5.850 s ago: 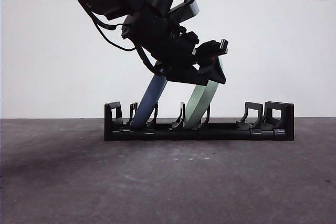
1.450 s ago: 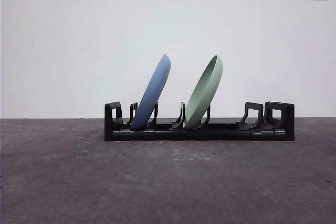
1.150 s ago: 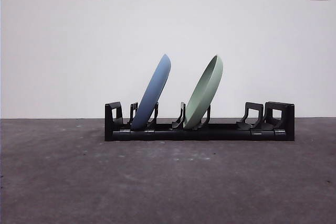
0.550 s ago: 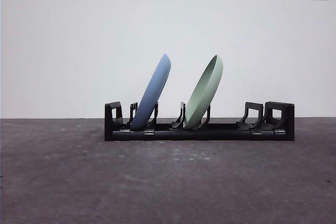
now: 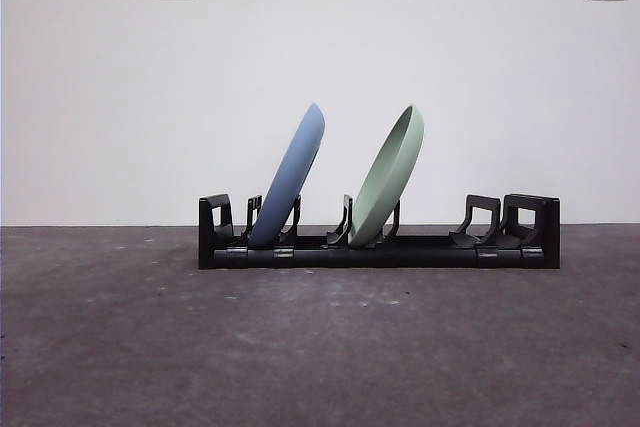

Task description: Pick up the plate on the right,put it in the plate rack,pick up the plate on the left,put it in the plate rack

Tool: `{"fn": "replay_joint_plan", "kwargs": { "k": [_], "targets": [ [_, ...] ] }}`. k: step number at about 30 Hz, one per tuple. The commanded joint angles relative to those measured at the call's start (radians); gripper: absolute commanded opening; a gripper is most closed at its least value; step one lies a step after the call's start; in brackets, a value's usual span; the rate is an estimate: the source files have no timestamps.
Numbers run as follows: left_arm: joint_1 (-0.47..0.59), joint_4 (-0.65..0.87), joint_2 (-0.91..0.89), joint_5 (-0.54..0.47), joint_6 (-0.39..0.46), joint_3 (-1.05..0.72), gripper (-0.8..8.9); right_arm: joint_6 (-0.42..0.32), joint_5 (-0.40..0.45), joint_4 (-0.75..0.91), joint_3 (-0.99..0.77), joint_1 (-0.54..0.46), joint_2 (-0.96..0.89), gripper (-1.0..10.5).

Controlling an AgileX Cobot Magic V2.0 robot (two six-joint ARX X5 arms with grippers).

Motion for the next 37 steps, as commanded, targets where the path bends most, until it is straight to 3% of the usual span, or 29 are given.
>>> {"fn": "replay_joint_plan", "kwargs": {
  "k": [1, 5, 8, 13, 16, 21, 28, 37],
  "targets": [
    [0.003, 0.006, 0.001, 0.0, -0.01, -0.011, -0.01, -0.018, -0.085, 0.135, -0.055, -0.11, -0.09, 0.0],
    [0.003, 0.006, 0.002, 0.0, -0.01, -0.011, -0.01, -0.056, -0.051, 0.291, -0.253, -0.275, -0.272, 0.0],
    [0.003, 0.006, 0.002, 0.0, -0.01, -0.011, 0.0, -0.055, -0.051, 0.425, -0.45, -0.327, -0.391, 0.0],
    [0.003, 0.006, 0.002, 0.0, -0.01, -0.011, -0.01, -0.035, -0.045, 0.607, -0.768, -0.352, -0.554, 0.0],
    [0.003, 0.006, 0.002, 0.0, -0.01, -0.011, 0.0, -0.026, 0.001, 0.691, -0.94, -0.352, -0.638, 0.0],
    [0.003, 0.006, 0.002, 0.0, -0.01, -0.011, -0.01, 0.058, 0.09, 0.762, -1.164, -0.352, -0.757, 0.0],
    [0.003, 0.006, 0.002, 0.0, -0.01, -0.011, 0.0, 0.101, 0.126, 0.77, -1.337, -0.352, -0.847, 0.0],
    [0.003, 0.005, 0.002, 0.0, -0.01, -0.011, 0.0, 0.103, 0.126, 0.784, -1.388, -0.351, -0.847, 0.0]
  ]
}}
